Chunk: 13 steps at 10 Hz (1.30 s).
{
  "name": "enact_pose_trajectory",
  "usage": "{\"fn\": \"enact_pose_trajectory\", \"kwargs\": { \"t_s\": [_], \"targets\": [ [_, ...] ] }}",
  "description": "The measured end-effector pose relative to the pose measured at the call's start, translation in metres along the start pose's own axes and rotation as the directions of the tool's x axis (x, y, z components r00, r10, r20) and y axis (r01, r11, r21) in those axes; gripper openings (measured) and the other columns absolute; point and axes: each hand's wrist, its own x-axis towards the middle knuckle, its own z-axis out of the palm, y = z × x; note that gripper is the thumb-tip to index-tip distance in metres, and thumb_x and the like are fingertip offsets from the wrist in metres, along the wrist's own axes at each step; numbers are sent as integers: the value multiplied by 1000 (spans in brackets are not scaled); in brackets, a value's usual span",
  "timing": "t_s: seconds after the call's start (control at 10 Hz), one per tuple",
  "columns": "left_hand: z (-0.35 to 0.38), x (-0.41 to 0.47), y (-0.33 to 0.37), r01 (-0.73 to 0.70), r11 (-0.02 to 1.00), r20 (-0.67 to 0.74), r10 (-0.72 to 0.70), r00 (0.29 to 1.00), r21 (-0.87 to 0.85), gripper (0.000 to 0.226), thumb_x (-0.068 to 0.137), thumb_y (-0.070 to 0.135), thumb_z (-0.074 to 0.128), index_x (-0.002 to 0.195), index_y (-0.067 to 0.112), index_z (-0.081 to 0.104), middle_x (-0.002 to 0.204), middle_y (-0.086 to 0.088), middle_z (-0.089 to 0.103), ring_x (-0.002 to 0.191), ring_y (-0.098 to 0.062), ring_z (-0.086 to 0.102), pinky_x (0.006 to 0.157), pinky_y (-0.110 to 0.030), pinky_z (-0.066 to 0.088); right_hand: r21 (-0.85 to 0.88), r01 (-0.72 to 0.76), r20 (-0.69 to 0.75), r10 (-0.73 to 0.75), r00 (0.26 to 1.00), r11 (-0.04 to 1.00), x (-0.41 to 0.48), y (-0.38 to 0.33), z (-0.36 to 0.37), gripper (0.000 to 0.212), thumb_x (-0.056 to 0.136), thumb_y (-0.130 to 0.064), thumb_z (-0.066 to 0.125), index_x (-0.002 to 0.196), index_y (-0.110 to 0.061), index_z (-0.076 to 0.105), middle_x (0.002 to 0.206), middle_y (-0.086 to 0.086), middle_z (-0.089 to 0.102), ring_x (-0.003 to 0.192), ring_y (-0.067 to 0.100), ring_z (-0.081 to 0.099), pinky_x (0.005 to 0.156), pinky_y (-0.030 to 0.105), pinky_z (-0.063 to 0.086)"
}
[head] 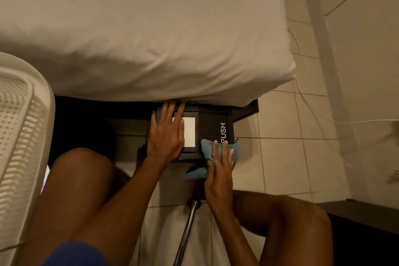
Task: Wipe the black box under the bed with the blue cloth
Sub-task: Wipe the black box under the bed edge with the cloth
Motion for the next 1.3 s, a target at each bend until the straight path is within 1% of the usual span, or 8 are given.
{"fn": "enact_pose_trajectory", "kwargs": {
  "t_s": [0.2, 0.3, 0.4, 0.5, 0.8, 0.9, 1.1, 1.3],
  "targets": [
    [-1, 0, 1, -30, 999, -18, 31, 999, 34, 55, 103, 30, 29, 156, 26, 21, 162, -3, 25, 151, -21, 19, 120, -51, 23, 179, -192, -93, 211, 973, 965, 44, 19, 4, 47, 98, -53, 20, 144, -41, 18, 160, 8, 14, 146, 20, 4, 119, 55, 10],
    [-1, -1, 1, -17, 999, -12, 18, 1000, 43, 55, 103, 30, 26, 157, 25, 20, 163, -4, 24, 152, -21, 18, 120, -52, 23, 102, -66, -78, 74, 994, 993, 9, 18, 6, 49, 101, -47, 25, 148, -50, 13, 161, 6, 13, 148, 21, 7, 119, 47, 14],
    [0, -1, 1, -22, 998, -8, 22, 1000, 52, 55, 103, 31, 26, 157, 25, 18, 163, -4, 24, 152, -22, 18, 119, -52, 23, 47, -43, -33, 45, 998, 998, 36, 26, -7, 52, 102, -34, 31, 152, -21, 24, 159, 14, 22, 147, 29, 16, 119, 48, 16],
    [-1, 0, 2, -28, 998, -22, 29, 999, 64, 55, 103, 30, 29, 157, 25, 20, 162, -4, 25, 152, -22, 19, 119, -52, 23, 145, -237, -51, 246, 968, 961, 88, 15, -8, 47, 105, -26, 34, 151, -19, 25, 160, 12, 20, 148, 28, 15, 118, 52, 18],
    [-2, -1, 1, -24, 999, -25, 24, 999, 31, 55, 102, 30, 27, 156, 25, 22, 161, -4, 27, 151, -21, 20, 120, -50, 22, -73, -12, -50, 8, 999, 997, 67, 16, -2, 53, 100, -31, 30, 152, -18, 25, 159, 15, 21, 147, 33, 15, 118, 51, 16],
    [-2, -2, 1, -28, 999, -24, 29, 999, 27, 54, 102, 28, 28, 156, 23, 24, 161, -5, 28, 151, -23, 21, 119, -51, 23, -34, -134, -70, 131, 989, 990, 106, 8, -4, 49, 105, -26, 31, 152, -24, 17, 162, 8, 11, 149, 29, 2, 121, 49, 7],
    [-4, -1, 4, -12, 1000, -2, 12, 1000, 12, 54, 102, 29, 28, 156, 24, 25, 161, -5, 28, 151, -22, 21, 119, -52, 22, -205, 15, -64, -29, 998, 979, 67, -7, 15, 67, 91, -44, 23, 151, -16, 22, 159, 15, 18, 147, 33, 11, 118, 53, 13],
    [-1, -1, 2, -13, 1000, -24, 14, 1000, 26, 55, 102, 28, 31, 156, 26, 24, 160, -4, 29, 150, -22, 23, 118, -51, 24, -90, -142, -168, 126, 978, 986, 104, -12, 18, 53, 101, -33, 26, 151, -19, 26, 161, 8, 15, 148, 27, 4, 120, 50, 10]
  ]
}}
